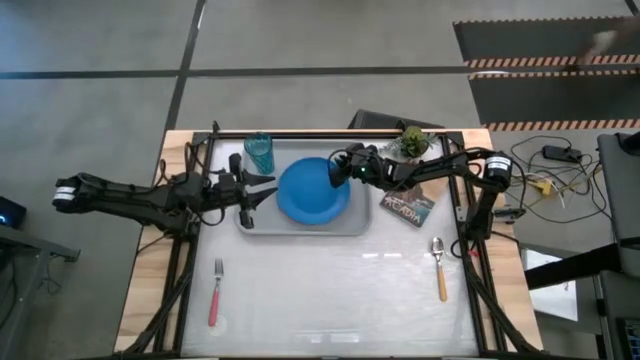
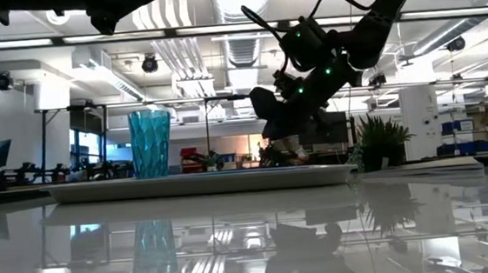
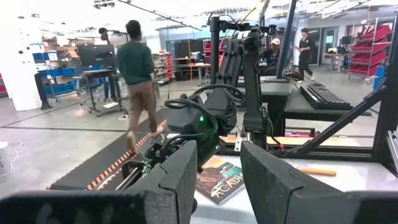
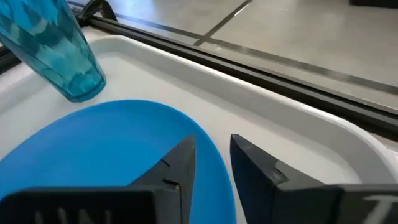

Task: Pick and place plate/cup/fork/spoon on tray
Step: Put the yellow spoon to the right side of the blue plate on the gray tray

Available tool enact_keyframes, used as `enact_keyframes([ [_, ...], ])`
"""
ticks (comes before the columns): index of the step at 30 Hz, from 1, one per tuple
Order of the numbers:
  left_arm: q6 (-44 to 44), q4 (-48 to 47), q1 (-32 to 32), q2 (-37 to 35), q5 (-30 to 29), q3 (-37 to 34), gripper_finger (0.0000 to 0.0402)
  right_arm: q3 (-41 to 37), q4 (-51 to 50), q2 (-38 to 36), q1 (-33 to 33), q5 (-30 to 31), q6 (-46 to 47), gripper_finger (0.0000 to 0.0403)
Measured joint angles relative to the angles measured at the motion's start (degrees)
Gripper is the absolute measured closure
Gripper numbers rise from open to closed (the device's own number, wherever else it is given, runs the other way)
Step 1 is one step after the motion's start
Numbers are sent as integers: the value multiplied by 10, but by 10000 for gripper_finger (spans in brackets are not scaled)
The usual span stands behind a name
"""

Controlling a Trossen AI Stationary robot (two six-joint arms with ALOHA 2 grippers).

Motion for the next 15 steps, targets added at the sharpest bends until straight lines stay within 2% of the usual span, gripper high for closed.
enact_keyframes([
  [3,0,-2,0,1,0,0,294,0,-25,-23,0,-7,-4,301],
  [9,0,-1,0,4,0,-1,294,2,-105,-112,24,-95,-23,297],
  [15,-16,-2,0,15,0,-1,294,-1,-200,-217,106,-112,-12,321],
])
